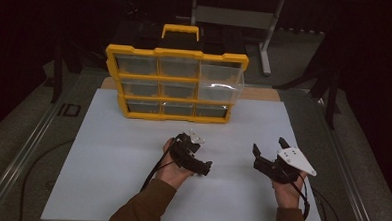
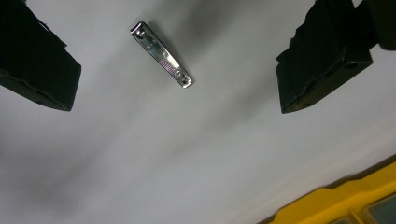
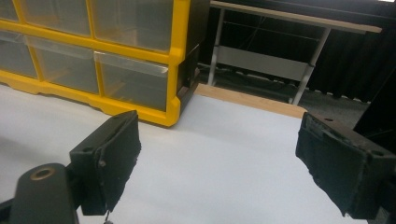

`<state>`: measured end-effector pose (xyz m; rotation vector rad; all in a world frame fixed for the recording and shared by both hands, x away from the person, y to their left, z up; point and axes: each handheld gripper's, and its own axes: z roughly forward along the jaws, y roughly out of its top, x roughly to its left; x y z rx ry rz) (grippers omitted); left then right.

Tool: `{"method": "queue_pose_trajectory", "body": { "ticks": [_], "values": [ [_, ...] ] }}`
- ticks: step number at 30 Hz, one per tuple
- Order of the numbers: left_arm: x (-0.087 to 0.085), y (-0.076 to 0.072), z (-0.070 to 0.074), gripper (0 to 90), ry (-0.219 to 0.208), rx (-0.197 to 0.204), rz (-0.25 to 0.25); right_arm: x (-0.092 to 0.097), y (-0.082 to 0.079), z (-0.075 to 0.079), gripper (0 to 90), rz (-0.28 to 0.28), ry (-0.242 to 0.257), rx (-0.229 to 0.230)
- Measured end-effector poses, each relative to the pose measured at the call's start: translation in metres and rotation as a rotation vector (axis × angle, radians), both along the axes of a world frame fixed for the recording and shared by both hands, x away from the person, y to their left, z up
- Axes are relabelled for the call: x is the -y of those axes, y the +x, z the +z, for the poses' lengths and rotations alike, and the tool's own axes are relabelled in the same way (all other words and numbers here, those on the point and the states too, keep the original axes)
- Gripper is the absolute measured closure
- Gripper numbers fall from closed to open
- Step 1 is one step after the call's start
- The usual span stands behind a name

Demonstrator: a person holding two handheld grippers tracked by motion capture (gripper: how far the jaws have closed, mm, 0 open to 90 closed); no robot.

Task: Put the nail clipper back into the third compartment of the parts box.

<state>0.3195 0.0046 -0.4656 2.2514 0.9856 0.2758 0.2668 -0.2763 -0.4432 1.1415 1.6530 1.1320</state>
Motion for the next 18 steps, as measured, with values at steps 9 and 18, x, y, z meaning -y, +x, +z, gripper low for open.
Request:
{"method": "queue_pose_trajectory", "body": {
  "ticks": [9,18],
  "values": [
    [0.007,0.000,-0.007,0.5,0.018,-0.024,-0.010,-0.001,0.000,0.000,13.3,0.003,0.000,-0.003],
    [0.014,-0.002,-0.013,0.7,0.030,-0.046,-0.022,-0.001,0.000,0.000,13.3,0.001,-0.002,-0.002]
  ]
}}
